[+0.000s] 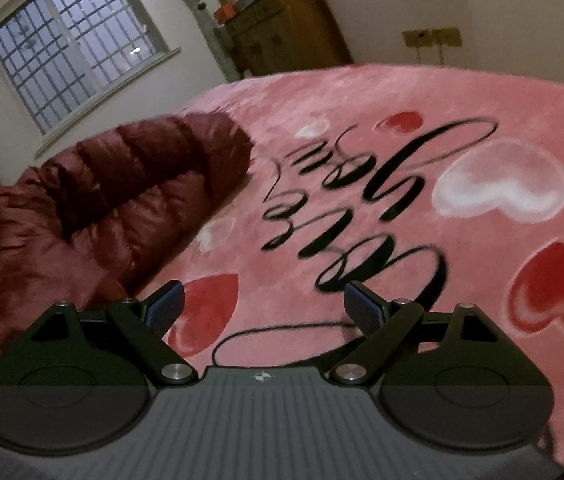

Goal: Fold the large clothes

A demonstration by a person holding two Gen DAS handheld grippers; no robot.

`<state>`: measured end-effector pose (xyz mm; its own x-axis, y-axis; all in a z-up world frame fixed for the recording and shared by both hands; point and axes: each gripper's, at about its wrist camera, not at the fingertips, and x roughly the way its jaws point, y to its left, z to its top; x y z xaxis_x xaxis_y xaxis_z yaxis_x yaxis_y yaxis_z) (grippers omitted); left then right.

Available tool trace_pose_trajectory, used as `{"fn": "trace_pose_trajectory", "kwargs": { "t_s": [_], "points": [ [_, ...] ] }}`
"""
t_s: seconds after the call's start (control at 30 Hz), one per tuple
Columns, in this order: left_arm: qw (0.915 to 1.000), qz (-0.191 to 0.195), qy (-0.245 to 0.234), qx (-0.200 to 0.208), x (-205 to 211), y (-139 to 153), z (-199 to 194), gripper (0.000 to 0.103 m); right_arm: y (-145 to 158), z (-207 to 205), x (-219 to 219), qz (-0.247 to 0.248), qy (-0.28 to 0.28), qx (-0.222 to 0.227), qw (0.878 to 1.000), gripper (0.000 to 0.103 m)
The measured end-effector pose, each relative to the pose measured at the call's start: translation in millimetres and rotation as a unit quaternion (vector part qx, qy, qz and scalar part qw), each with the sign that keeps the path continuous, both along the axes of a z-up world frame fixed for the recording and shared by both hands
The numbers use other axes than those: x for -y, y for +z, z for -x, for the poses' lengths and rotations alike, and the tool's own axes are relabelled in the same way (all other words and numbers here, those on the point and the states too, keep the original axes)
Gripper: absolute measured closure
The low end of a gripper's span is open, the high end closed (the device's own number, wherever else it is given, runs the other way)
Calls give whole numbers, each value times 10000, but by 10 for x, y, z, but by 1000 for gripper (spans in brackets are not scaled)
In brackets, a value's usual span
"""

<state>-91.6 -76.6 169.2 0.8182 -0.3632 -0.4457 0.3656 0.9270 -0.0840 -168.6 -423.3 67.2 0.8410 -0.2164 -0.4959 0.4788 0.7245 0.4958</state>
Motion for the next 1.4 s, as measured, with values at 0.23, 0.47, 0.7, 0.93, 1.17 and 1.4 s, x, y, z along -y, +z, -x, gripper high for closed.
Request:
{"fn": "trace_pose_trajectory", "kwargs": {
  "t_s": [0.23,0.47,0.7,0.93,1.17,1.4],
  "points": [
    [9991,157,87,-395,-54,-256,-137,86,-119,-129,53,233,324,22,9992,0],
    [9969,515,119,-578,-124,-385,-184,86,-140,-291,212,368,878,196,9953,0],
    [9957,882,98,-253,-56,-613,-48,86,-198,-253,155,600,1242,217,9902,0],
    [9961,881,65,-77,-9,-500,107,86,-122,69,69,689,923,-42,9933,0],
    [9959,787,-440,37,19,-347,443,86,-19,271,-55,564,789,-230,9950,0],
    [9911,777,-1071,-166,89,-457,704,86,171,548,-70,346,684,-185,9969,0]
  ]
}}
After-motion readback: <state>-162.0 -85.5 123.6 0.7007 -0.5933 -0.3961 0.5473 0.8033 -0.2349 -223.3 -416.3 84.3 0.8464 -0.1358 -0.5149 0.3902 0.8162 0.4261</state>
